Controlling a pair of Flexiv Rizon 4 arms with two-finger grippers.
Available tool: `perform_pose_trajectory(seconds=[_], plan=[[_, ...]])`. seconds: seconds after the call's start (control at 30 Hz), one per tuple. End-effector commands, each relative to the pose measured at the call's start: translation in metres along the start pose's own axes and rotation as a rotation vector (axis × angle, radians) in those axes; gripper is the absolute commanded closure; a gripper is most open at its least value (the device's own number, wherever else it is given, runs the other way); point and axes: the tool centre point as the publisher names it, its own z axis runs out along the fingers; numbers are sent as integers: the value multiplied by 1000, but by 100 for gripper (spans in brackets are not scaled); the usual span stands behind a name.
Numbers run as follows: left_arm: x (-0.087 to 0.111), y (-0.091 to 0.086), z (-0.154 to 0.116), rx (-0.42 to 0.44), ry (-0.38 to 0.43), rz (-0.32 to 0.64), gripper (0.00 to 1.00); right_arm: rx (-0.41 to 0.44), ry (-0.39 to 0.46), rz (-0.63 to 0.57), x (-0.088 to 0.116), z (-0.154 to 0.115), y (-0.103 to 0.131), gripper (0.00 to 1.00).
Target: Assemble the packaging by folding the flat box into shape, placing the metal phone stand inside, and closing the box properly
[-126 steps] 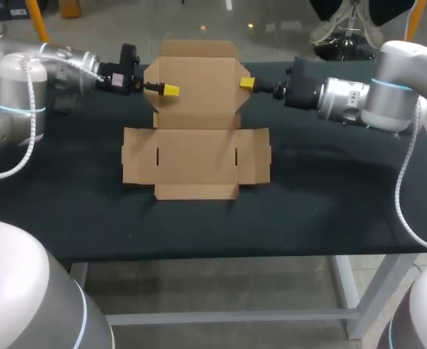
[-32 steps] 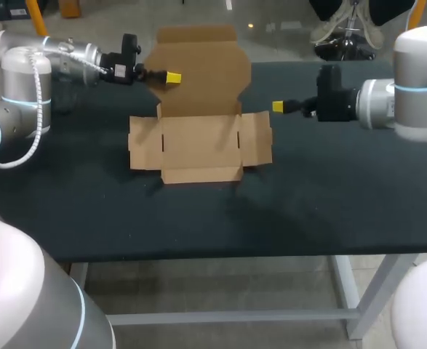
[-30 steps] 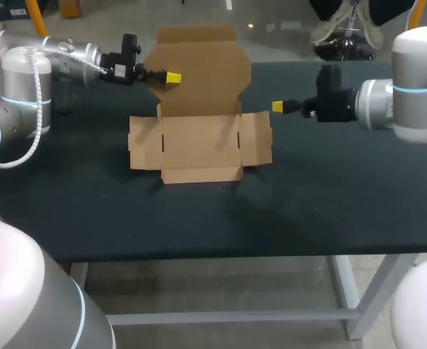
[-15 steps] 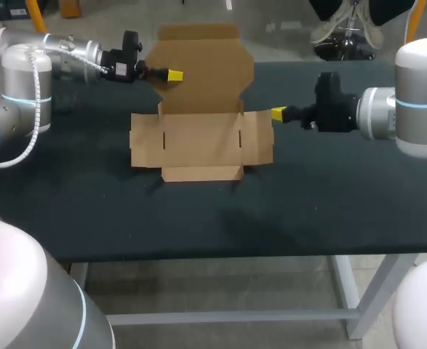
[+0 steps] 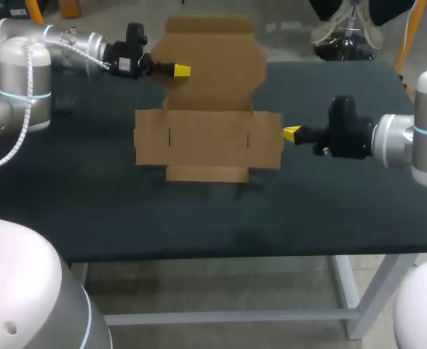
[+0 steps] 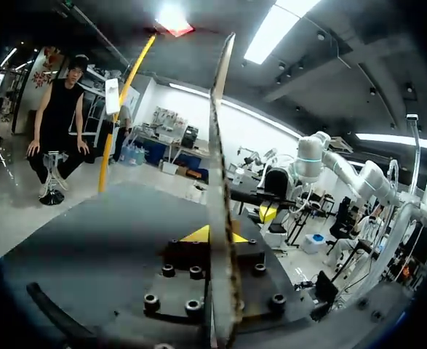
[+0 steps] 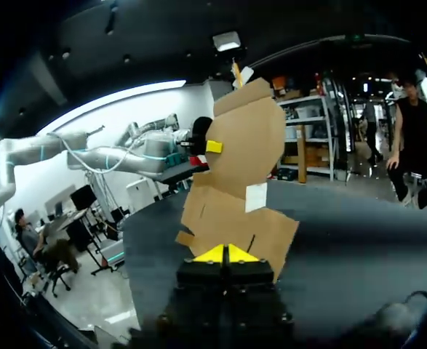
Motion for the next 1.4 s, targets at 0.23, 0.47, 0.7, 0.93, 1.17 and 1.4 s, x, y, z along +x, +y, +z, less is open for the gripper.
perform_pose_trajectory(seconds=[0.23, 0.47, 0.7, 0.93, 1.17, 1.4], plan=[[48, -17, 8, 8, -243, 22, 100, -53, -10, -35, 10, -15, -12, 100], [63, -22, 14, 1, -295, 31, 100, -51, -11, -65, 16, -13, -17, 100], [75, -27, 16, -8, -324, 26, 100, -48, -1, -74, 21, -10, -19, 100], [75, -17, 13, -20, -313, 31, 100, -44, 10, -84, 26, -4, -22, 100], [68, -8, 5, 6, -248, 86, 100, -28, 4, -91, 30, 5, -26, 100], [64, -7, -1, 18, -185, 126, 100, -18, -4, -97, 35, 12, -25, 100]])
